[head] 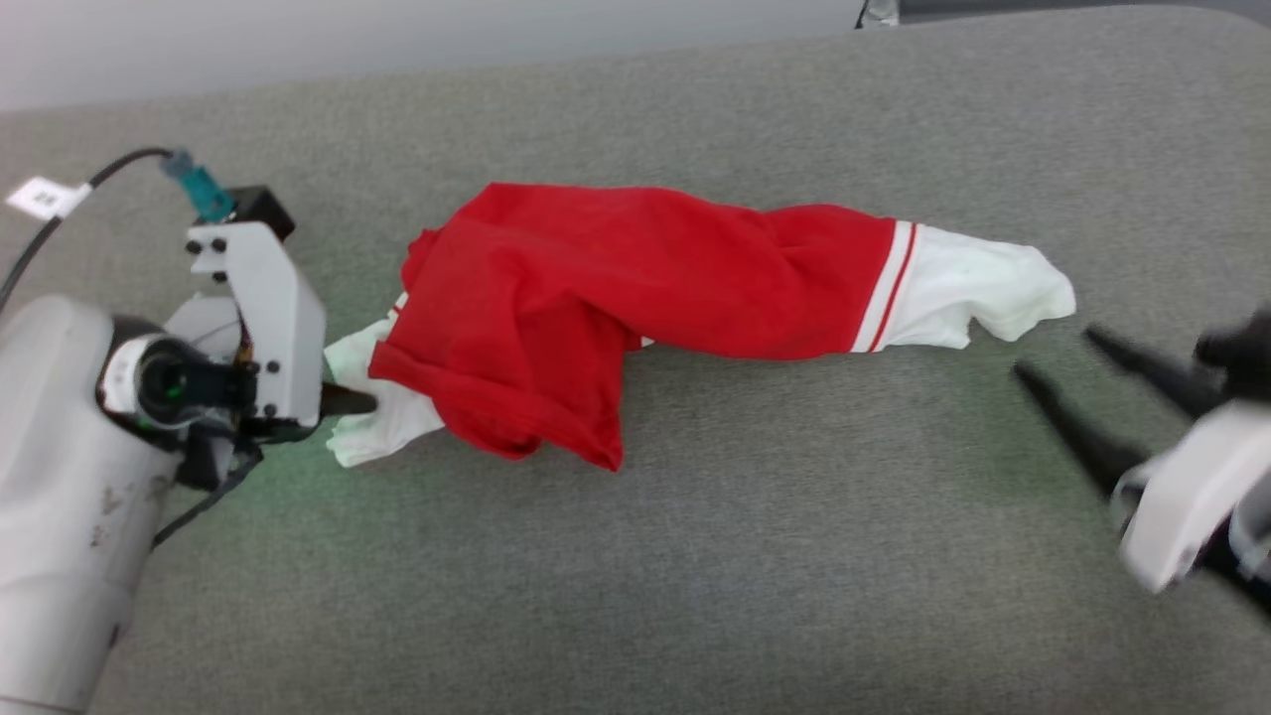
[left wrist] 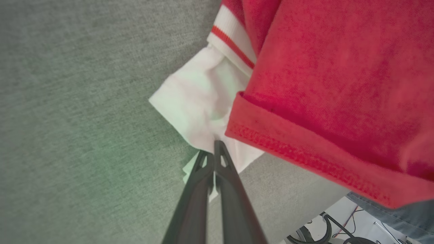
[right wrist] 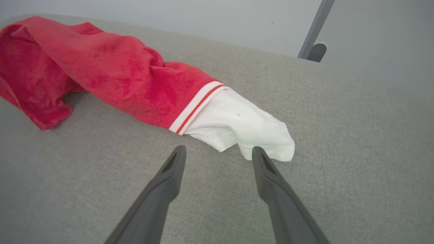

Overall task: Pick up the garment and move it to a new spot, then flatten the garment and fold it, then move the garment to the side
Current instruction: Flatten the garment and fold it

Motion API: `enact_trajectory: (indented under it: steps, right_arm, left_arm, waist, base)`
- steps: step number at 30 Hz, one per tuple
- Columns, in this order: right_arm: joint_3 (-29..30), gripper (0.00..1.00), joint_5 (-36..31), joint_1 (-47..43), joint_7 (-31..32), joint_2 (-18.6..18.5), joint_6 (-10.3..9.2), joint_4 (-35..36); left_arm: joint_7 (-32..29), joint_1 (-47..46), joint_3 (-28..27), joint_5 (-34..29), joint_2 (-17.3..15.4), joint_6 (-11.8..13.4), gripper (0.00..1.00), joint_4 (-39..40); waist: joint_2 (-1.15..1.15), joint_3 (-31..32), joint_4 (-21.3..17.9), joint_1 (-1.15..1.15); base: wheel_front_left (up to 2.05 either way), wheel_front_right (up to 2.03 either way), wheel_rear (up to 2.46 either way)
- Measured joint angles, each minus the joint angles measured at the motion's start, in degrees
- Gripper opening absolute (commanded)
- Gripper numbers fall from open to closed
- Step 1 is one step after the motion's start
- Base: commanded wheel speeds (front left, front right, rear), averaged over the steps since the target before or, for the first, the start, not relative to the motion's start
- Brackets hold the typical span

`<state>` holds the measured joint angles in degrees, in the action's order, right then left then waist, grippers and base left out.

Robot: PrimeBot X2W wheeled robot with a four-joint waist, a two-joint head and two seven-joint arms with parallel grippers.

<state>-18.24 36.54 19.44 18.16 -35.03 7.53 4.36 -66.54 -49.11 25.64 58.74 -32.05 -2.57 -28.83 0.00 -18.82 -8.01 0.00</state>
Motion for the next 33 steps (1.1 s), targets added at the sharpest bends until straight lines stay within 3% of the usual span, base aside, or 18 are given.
enact_trajectory:
  steps: [1, 4, 10, 20, 27, 28, 29, 30, 33]
  right_arm:
    - [0.0, 1.00, 0.0, 0.0, 0.0, 0.0, 0.00, 0.0]
    - [-2.9, 1.00, 3.5, 6.6, 9.3, -3.6, 0.00, -3.2]
    - [-4.4, 1.00, 9.2, 18.9, 22.0, -5.9, 0.00, -16.0]
    - [-11.3, 1.00, 11.0, 29.5, 25.3, -2.7, -0.01, -32.8]
    - [-15.9, 1.00, 13.6, 31.7, 24.3, -3.4, -0.01, -34.9]
    - [-16.5, 0.65, 14.2, 31.8, 24.2, -3.6, -0.07, -34.9]
    - [-17.2, 0.45, 14.7, 32.1, 24.2, -3.9, -0.09, -34.8]
    - [-18.0, 0.00, 15.1, 32.2, 23.6, -4.2, -0.09, -34.7]
    - [-19.4, 0.00, 15.4, 32.7, 19.9, -4.3, -0.07, -34.9]
  left_arm:
    - [0.0, 0.0, 0.0, 0.0, 0.0, 0.0, 0.00, 0.0]
    - [-0.1, -0.9, 0.8, -0.3, 0.9, -0.5, 0.00, 0.9]
    - [0.0, -2.8, 1.7, -0.4, 2.6, -1.5, 0.00, 2.1]
    - [0.2, -4.9, 2.7, -0.3, 3.9, -2.8, 0.00, 3.3]
    - [0.5, -5.4, 2.9, 0.0, 4.1, -3.3, 0.00, 3.2]
    - [0.5, -5.4, 2.9, 0.0, 4.1, -3.4, 0.00, 3.1]
    - [0.6, -5.4, 2.9, 0.0, 4.1, -3.5, 0.00, 2.9]
    - [0.8, -5.4, 2.9, 0.2, 4.1, -3.5, 0.00, 2.8]
    - [1.9, -5.4, 2.8, 0.6, 4.2, -3.6, 0.00, 2.4]
  waist:
    - [0.00, 0.0, 0.0, 0.00]
    - [0.00, -0.8, 0.8, 0.00]
    - [0.00, -2.6, 2.7, 0.00]
    - [0.00, -6.0, 5.9, 0.00]
    - [0.00, -6.7, 6.5, 0.00]
    - [0.00, -6.7, 6.5, 0.00]
    - [0.00, -6.6, 6.5, 0.00]
    - [0.00, -6.5, 6.4, 0.00]
    - [0.00, -6.4, 6.4, 0.00]
  base:
    - [0.00, 0.00, 0.00]
    - [0.00, 0.00, 0.00]
    - [0.00, 0.00, 0.00]
    - [0.00, 0.00, 0.00]
    - [0.00, 0.00, 0.00]
    - [0.00, 0.00, 0.00]
    - [0.00, 0.00, 0.00]
    - [0.00, 0.00, 0.00]
    - [0.00, 0.00, 0.00]
